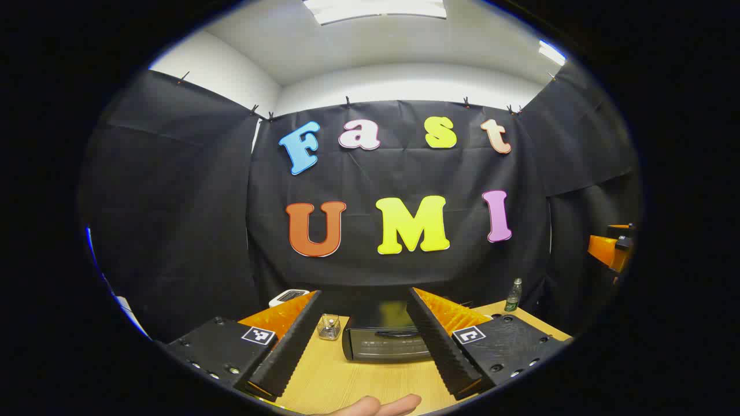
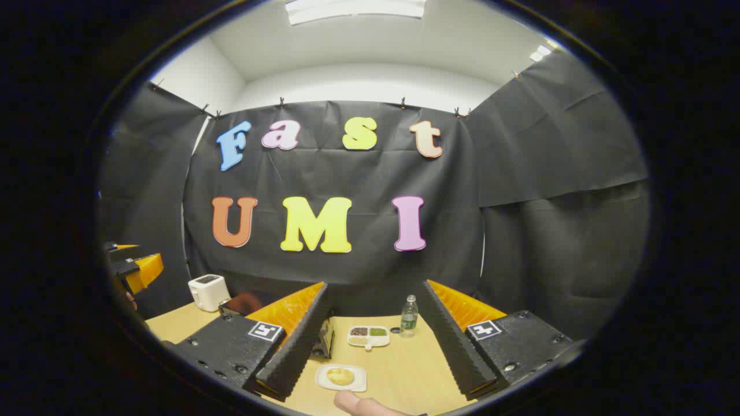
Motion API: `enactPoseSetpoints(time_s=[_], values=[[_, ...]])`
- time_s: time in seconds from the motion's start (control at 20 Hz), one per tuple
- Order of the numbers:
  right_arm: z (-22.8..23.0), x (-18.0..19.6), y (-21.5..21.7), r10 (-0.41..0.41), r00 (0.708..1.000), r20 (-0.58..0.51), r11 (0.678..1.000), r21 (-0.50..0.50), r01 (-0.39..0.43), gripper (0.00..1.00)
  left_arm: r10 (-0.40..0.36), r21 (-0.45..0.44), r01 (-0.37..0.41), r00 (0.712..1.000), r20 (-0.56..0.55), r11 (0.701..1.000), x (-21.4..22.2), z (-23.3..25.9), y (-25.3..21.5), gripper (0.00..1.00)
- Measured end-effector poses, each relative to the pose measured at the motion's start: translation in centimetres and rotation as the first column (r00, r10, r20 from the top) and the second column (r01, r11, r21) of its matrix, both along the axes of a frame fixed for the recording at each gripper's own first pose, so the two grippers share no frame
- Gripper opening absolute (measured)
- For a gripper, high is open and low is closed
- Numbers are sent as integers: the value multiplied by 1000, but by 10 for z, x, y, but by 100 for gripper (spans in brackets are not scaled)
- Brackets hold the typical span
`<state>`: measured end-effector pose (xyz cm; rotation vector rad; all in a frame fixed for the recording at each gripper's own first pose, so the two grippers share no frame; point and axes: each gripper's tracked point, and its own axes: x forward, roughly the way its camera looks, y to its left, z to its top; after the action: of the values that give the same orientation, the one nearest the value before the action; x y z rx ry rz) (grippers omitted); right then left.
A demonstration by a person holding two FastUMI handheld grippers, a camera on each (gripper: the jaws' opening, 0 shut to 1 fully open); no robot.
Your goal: Open the electric oven with the left hand, put the food in, and close the electric oven.
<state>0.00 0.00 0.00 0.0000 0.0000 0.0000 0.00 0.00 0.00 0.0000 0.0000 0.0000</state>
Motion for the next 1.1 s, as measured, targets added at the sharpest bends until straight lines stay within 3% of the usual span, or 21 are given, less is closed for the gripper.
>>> enactPoseSetpoints(time_s=[0.3, 0.8, 1.1], values=[[-2, 3, -28, -21, 1000, 20, 1000, -13, 21, 95, -70, -1, 70, 997, -10, 998, -2, -3, -25, 96], [-11, 12, -61, -52, 998, 18, 999, 13, 52, 95, -94, 27, 94, 996, 0, 995, -7, -1, -51, 95], [-20, 12, -63, -29, 1000, 7, 999, 25, 29, 95, -124, 19, 125, 991, -53, 992, 32, -29, -67, 95]])
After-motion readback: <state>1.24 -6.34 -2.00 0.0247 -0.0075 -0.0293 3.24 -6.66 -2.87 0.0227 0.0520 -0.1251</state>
